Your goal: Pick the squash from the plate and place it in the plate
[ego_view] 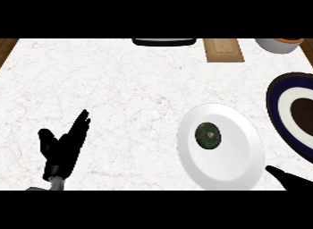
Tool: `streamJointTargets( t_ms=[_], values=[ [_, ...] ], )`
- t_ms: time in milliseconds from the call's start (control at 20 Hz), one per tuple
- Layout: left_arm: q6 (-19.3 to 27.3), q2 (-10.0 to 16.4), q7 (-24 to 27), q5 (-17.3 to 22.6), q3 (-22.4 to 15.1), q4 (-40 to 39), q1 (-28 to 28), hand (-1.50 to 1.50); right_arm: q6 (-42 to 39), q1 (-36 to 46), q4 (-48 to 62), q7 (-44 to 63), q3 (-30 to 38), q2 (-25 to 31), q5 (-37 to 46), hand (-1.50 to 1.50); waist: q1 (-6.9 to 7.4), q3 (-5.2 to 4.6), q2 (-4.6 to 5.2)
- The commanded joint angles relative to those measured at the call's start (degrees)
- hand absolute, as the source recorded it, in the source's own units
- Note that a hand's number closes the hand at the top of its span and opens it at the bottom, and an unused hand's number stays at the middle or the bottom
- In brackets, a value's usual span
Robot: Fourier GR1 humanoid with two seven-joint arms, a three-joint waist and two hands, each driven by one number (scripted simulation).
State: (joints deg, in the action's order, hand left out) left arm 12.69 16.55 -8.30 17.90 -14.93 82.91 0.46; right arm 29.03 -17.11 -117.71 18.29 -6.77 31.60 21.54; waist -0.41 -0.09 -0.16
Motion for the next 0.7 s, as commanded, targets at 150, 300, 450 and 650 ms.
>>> streamJointTargets(
  t_ms=[150,300,450,650],
  values=[
    [-0.56,-2.98,1.22,-0.42,-0.39,-5.12,-1.64,0.0,-12.83,6.08,-7.2,24.42,-7.84,4.63,10.59,-1.5,1.11,-0.2,0.52],
    [-0.81,-1.73,-0.64,-1.16,-1.38,-0.88,0.61,0.0,-16.98,11.65,-5.56,34.1,-11.88,1.94,15.7,-1.5,1.58,-0.06,0.31],
    [-3.93,-1.06,2.01,-0.39,0.64,-3.71,0.32,0.0,-21.6,18.28,-5.21,40.84,-15.71,-2.5,18.6,-1.5,1.15,-0.02,0.24],
    [-2.08,-2.72,-1.46,-1.51,1.56,-4.11,-2.59,0.0,-22.26,23.39,4.71,40.03,-17.76,-8.64,23.49,-1.5,0.74,0.06,0.25]
  ],
)
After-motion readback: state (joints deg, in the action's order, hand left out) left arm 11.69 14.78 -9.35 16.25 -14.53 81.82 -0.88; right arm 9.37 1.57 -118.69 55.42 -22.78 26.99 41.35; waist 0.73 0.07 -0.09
